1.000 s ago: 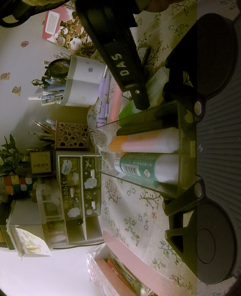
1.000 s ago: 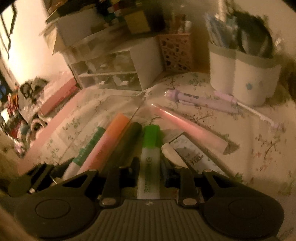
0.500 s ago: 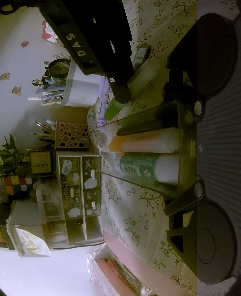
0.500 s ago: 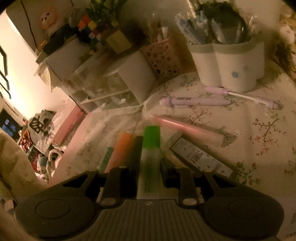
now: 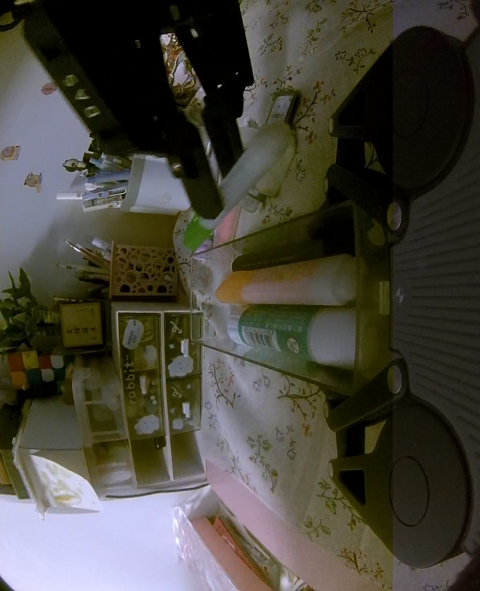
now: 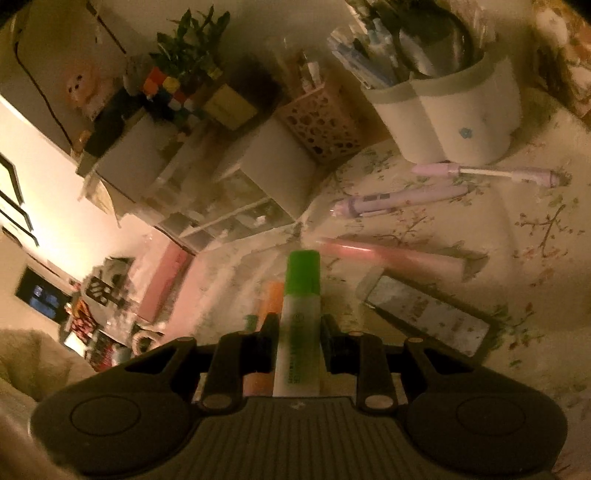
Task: Organize stationery
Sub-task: 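Lower the green highlighter into the tray beside the orange one and release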
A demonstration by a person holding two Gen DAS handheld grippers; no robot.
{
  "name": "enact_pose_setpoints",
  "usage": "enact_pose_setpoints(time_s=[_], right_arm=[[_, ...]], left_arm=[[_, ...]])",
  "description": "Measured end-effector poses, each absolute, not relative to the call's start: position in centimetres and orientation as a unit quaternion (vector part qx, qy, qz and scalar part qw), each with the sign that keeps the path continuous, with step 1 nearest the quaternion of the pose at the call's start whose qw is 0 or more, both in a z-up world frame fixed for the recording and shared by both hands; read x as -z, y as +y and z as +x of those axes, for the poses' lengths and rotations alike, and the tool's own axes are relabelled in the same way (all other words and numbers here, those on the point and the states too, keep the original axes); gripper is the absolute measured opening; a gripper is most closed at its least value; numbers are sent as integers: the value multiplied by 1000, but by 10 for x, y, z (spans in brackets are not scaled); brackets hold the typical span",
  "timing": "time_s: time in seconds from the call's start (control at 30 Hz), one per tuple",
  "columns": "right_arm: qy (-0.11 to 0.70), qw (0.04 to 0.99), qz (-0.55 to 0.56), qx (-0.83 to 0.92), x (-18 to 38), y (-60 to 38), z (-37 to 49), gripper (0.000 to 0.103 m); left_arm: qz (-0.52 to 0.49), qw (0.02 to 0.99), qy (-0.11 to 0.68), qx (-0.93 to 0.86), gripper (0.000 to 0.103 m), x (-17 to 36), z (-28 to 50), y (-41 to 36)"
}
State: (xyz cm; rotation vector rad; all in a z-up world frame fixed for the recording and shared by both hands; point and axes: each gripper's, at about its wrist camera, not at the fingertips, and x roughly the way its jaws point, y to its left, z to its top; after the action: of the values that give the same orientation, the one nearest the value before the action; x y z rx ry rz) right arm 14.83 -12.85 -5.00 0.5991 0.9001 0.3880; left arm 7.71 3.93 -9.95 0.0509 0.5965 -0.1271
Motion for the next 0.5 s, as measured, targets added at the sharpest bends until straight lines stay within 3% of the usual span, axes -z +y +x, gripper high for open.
enact_pose_setpoints(time_s=[0.5], right_arm=[[441,797,363,-197,52,-117,152,26]], left_arm=[[26,954,293,63,73,99,77,40]])
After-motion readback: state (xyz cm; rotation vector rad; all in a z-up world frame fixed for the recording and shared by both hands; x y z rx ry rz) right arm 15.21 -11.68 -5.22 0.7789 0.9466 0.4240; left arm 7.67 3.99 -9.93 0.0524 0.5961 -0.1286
